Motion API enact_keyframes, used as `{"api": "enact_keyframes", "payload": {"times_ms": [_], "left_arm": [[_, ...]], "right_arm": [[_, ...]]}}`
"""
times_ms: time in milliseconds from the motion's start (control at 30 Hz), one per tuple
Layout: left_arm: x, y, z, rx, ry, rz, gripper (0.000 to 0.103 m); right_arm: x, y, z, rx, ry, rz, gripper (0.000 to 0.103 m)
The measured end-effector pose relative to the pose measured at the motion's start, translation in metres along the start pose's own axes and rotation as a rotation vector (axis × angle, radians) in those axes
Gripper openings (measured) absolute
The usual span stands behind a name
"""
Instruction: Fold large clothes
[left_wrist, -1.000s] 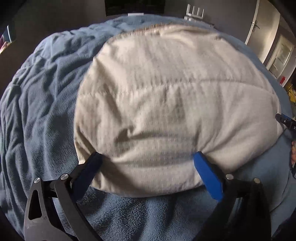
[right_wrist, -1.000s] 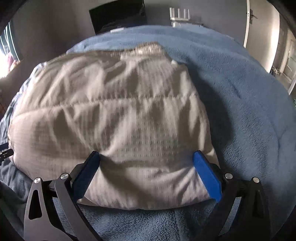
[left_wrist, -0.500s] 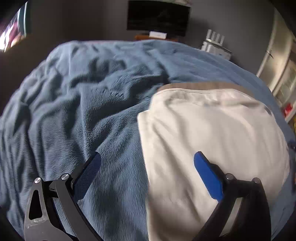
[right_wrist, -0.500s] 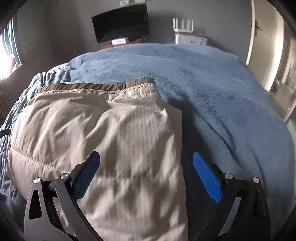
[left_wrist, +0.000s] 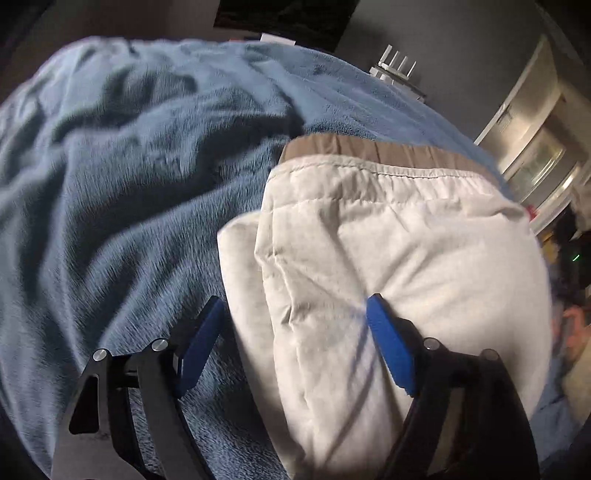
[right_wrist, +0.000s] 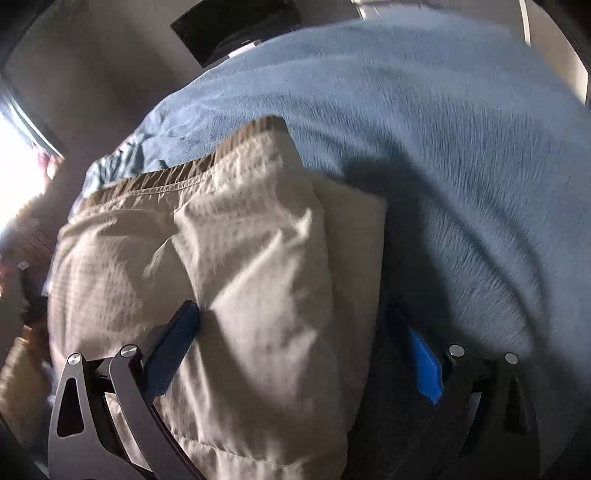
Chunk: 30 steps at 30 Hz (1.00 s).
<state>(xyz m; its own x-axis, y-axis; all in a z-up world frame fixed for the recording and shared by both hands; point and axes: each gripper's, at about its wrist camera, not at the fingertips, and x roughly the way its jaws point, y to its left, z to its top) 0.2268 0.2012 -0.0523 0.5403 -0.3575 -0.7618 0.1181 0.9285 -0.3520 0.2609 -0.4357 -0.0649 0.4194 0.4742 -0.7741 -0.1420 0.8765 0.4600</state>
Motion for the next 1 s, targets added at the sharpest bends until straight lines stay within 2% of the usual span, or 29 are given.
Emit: {"api": "enact_keyframes", "payload": {"times_ms": [100,133,233,333,433,500,533,567,600,667,767,833,1000], "left_arm": [[-0.001,0.014,-0.004,-0.033,0.036,-0.109,0.067],[-0.002,0.018,-0.006,-0.033,0.046,-0.141,0.066],[0.003,0.024,-0.007,-0.052,0.046,-0.189,0.066],[0.013,0.021,-0.001,-0.072,0.023,-0.197,0.066],[0.027,0.016,0.011,-0.073,0.023,-0.182,0.066],[0.033,0.015,0.015,-0.094,0.031,-0.165,0.066],[0.034,0.011,0.016,-0.094,0.035,-0.149,0.061],[0.031,0.006,0.016,-0.077,0.034,-0.14,0.048],[0.028,0.001,0.017,-0.063,0.034,-0.14,0.041],[0.013,-0.018,0.015,0.011,0.016,-0.077,0.022],[-0.008,-0.048,0.009,0.109,-0.019,0.034,0.014],[-0.024,-0.061,0.003,0.149,-0.049,0.053,0.013],[-0.082,-0.071,-0.018,0.139,-0.152,-0.044,0.011]], "right_arm": [[-0.001,-0.014,-0.005,0.046,0.021,0.093,0.087],[-0.003,-0.017,-0.006,0.045,0.022,0.123,0.081],[-0.002,-0.027,-0.008,0.068,0.014,0.19,0.073],[0.009,-0.028,-0.004,0.087,0.002,0.234,0.065],[0.023,-0.028,0.008,0.124,0.003,0.253,0.062],[0.033,-0.024,0.012,0.154,0.001,0.262,0.051],[0.034,-0.021,0.013,0.162,-0.005,0.258,0.042],[0.031,-0.017,0.012,0.153,-0.015,0.246,0.033],[0.025,-0.013,0.01,0.13,-0.028,0.228,0.029],[0.007,0.003,0.005,0.062,-0.071,0.168,0.016],[-0.03,0.032,-0.005,-0.047,-0.158,0.085,0.011],[-0.059,0.051,-0.015,-0.108,-0.22,0.062,0.01],[-0.117,0.079,-0.046,-0.158,-0.325,0.06,0.01]]}}
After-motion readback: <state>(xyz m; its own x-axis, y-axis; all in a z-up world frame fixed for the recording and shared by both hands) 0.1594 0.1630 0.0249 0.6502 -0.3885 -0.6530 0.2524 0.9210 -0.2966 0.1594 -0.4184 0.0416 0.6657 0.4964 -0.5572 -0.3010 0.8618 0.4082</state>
